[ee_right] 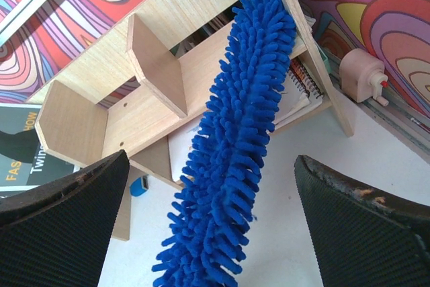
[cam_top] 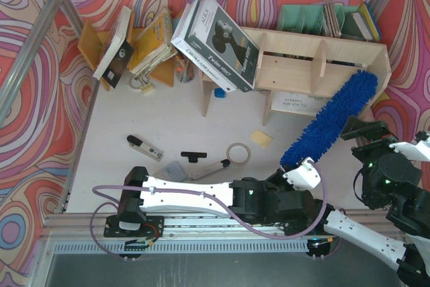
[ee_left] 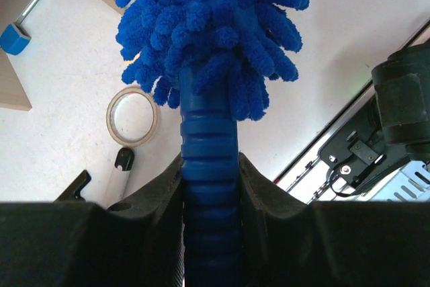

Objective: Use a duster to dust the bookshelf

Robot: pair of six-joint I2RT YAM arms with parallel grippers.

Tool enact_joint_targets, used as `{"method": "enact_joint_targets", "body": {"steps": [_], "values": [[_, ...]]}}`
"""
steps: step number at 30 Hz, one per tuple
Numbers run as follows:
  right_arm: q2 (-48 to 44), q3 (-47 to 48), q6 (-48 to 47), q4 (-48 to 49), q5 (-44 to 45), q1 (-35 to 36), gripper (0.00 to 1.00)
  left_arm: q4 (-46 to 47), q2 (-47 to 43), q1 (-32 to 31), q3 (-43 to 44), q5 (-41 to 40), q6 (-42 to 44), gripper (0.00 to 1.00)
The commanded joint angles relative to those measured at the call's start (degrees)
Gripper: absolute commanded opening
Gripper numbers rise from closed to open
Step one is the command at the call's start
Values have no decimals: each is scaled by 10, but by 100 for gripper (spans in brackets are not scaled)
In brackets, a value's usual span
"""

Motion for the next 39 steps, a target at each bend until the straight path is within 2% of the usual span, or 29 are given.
{"method": "enact_joint_targets", "body": {"steps": [1,13,25,31,39], "values": [[-1,-2,14,-13,7,0,99,48,-39,-18,-17,12,31,0],[-7,-9,40,-34,6,1,99,-23,-66,-31,-46,-11,-56,0],[-16,-21,67,-58,9,0,99,-206,51,-31,183,-92,-134,0],[-45,-42,71,-61,7,0,99,-280,116,-12,289,-74,-163,0],[-66,-67,109,-109,13,1,99,-350,154,21,351,-44,-226,0]]}}
